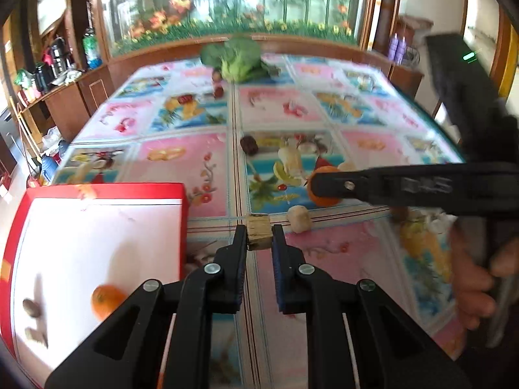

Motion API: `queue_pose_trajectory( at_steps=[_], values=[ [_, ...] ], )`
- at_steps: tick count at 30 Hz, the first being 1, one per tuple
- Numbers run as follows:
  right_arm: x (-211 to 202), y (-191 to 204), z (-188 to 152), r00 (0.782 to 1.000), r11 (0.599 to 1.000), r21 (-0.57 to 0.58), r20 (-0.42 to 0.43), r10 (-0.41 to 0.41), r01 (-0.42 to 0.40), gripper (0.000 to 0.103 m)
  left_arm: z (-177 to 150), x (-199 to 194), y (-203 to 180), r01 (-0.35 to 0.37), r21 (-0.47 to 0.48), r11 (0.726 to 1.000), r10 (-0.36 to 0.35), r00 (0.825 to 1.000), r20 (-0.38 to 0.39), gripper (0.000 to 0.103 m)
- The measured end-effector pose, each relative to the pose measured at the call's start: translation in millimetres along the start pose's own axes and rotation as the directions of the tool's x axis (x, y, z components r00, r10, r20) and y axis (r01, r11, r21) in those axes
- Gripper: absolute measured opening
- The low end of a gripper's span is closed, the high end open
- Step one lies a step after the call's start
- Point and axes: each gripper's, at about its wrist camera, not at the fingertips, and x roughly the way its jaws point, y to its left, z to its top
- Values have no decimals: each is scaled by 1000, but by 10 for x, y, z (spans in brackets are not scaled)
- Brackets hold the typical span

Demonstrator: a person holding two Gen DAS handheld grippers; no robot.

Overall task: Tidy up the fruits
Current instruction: 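Grasp a mandarin with the right tool while the left tool grasps a beige cube, then carry both held pieces into the red-rimmed tray and open both tools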

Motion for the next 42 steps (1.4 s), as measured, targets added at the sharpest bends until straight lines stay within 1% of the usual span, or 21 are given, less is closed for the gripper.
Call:
queue_pose_trajectory(
  at_steps=[4, 7, 11, 19, 24, 27, 30, 32, 36, 39, 42],
  values=[
    [34, 77, -20, 1000, 1000, -28, 22, 0, 0, 32, -158, -266, 85, -19, -14, 1000, 20, 999, 50, 17],
    [77, 139, -37, 999, 998, -54, 41, -7, 9, 32, -264, -365, 217, -17, -53, 998, 20, 999, 51, 17],
    [100, 131, -42, 998, 998, -55, 69, -12, 16, 32, -367, -461, 418, -32, -93, 995, 37, 997, 60, 17],
    [30, 88, -89, 988, 999, -41, 157, -15, 22, 32, -589, -716, 981, -98, -184, 978, 116, 989, 90, 17],
    [-31, 204, -126, 977, 999, -52, 211, 14, -3, 32, -725, -764, 1251, -117, -235, 965, 140, 987, 84, 17],
    [-49, 428, -181, 971, 996, -75, 232, 64, -48, 32, -784, -741, 1301, -114, -239, 964, 136, 988, 76, 17],
    [-7, 763, -264, 958, 983, -113, 230, 169, -147, 32, -803, -758, 1332, -109, -243, 964, 133, 988, 84, 17],
    [37, 1031, -323, 950, 971, -166, 234, 208, -172, 32, -807, -796, 1376, -115, -246, 962, 141, 986, 90, 17],
    [150, 1575, -487, 942, 939, -294, 226, 249, -178, 32, -863, -889, 1504, -165, -253, 953, 194, 976, 96, 17],
    [285, 1912, -659, 950, 904, -395, 185, 251, -162, 32, -922, -945, 1657, -201, -286, 937, 235, 968, 91, 17],
    [411, 2116, -802, 961, 872, -467, 143, 239, -147, 32, -978, -980, 1789, -226, -311, 923, 265, 960, 86, 17]
  ],
)
